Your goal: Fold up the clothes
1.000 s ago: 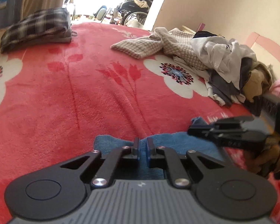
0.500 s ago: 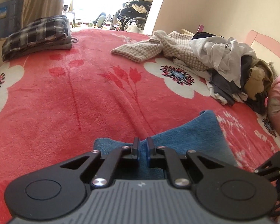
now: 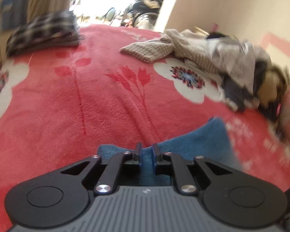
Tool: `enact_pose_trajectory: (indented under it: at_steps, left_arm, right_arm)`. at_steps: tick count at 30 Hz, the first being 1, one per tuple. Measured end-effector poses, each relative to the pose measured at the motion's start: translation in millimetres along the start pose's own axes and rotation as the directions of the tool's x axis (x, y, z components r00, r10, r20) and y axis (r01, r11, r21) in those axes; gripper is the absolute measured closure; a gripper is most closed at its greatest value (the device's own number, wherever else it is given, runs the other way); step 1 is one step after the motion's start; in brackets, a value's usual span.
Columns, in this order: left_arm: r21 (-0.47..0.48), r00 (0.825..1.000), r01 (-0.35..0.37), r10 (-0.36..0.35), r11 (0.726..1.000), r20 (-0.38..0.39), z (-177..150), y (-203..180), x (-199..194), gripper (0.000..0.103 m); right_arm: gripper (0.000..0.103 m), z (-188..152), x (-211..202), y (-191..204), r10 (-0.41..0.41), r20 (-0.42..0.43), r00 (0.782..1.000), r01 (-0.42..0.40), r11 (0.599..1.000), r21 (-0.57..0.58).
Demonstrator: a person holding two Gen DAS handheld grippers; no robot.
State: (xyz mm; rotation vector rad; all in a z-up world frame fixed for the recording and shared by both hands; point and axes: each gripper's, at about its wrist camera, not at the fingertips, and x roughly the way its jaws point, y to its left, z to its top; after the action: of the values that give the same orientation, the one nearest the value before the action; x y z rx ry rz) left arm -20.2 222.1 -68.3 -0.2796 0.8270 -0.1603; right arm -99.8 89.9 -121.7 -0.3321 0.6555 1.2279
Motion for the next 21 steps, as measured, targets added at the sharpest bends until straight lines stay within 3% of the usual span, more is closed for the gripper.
enact_pose_trajectory:
  at_steps: [2,5,11,13,15,16,21]
  left_arm:
    - [-0.015,0.999,0.016,-0.015,1.000,0.048,7,-5,-22,0.075]
    - [0.100,0.997,0.041,-0.047,0.994,0.053,6,-29,-50,0.074]
    - [0.236,0.983,0.165,-0.140,0.958,-0.119,-27,-58,-72,0.072]
    - [0.238,0.979,0.152,-0.113,0.959,-0.171,-41,-54,-67,0.071]
    - [0.231,0.977,0.083,-0.033,0.969,-0.213,-54,-42,-52,0.077]
    - [0.214,0.976,0.083,-0.036,0.973,-0.215,-55,-38,-49,0.089]
    - [0.129,0.972,0.083,-0.052,0.988,-0.227,-61,-16,-35,0.091]
  right_arm:
    - [0.086,2,1,-2,0.007,-0.009,1.000,-0.007,1.000,0.026]
    - [0.086,-3,1,3,-0.003,0.000,1.000,0.003,1.000,0.025]
    - [0.085,-7,2,0,0.006,0.013,1.000,-0.007,0.998,0.063]
    - [0.085,-7,1,0,0.005,0.013,1.000,-0.006,0.998,0.061]
    - [0.085,-7,0,0,0.005,0.015,1.000,-0.006,0.998,0.064]
    - [0.085,-7,0,-1,0.005,0.016,1.000,-0.006,0.998,0.065]
    - [0.085,-4,-2,4,-0.002,0.005,1.000,0.002,0.998,0.066]
